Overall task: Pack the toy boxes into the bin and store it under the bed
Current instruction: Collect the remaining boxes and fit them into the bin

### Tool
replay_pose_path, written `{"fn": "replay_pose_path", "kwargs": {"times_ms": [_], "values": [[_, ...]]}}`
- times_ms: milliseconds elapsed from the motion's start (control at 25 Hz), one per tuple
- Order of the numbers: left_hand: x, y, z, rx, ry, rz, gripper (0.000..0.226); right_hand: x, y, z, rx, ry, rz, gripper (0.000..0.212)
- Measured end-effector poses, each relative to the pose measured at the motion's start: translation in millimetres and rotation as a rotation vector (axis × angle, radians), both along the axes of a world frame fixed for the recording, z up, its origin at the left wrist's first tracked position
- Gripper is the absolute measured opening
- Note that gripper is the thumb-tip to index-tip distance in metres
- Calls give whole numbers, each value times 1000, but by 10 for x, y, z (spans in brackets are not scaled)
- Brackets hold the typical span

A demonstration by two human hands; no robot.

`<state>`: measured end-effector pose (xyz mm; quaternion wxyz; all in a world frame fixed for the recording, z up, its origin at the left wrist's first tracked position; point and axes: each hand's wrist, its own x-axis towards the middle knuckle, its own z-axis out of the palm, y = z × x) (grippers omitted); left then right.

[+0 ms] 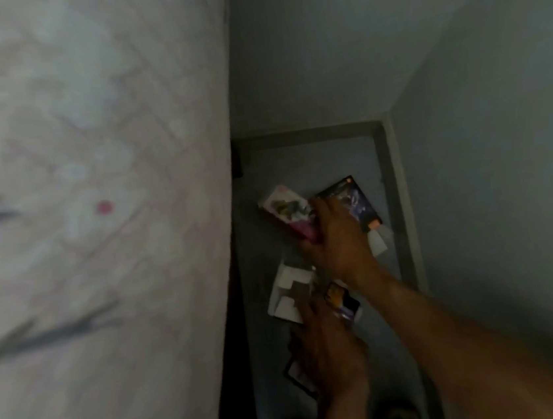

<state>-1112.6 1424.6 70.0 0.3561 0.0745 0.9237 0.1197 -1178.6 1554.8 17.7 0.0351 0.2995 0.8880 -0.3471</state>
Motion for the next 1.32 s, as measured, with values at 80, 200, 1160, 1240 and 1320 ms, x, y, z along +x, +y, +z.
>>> {"fn": "replay_pose_path", "kwargs": {"times_ms": [80,200,1160,1240,1320], "values": [[46,81,327,126,-33,86,61,362,128,393,-150,51,-264,66],[152,112,1016,272,-92,165,85,874,81,1084,-363,61,-516,52],[-120,-90,2216,193,-233,-123,60,1338,154,2566,-717,-308,-323,39],[-89,-43,1878,170,-219,-83,67,1110,226,2110,-644,-283,-481,35],[-96,95,1471,165,-195,-69,67,850,215,1631,-688,-248,-625,28]]}}
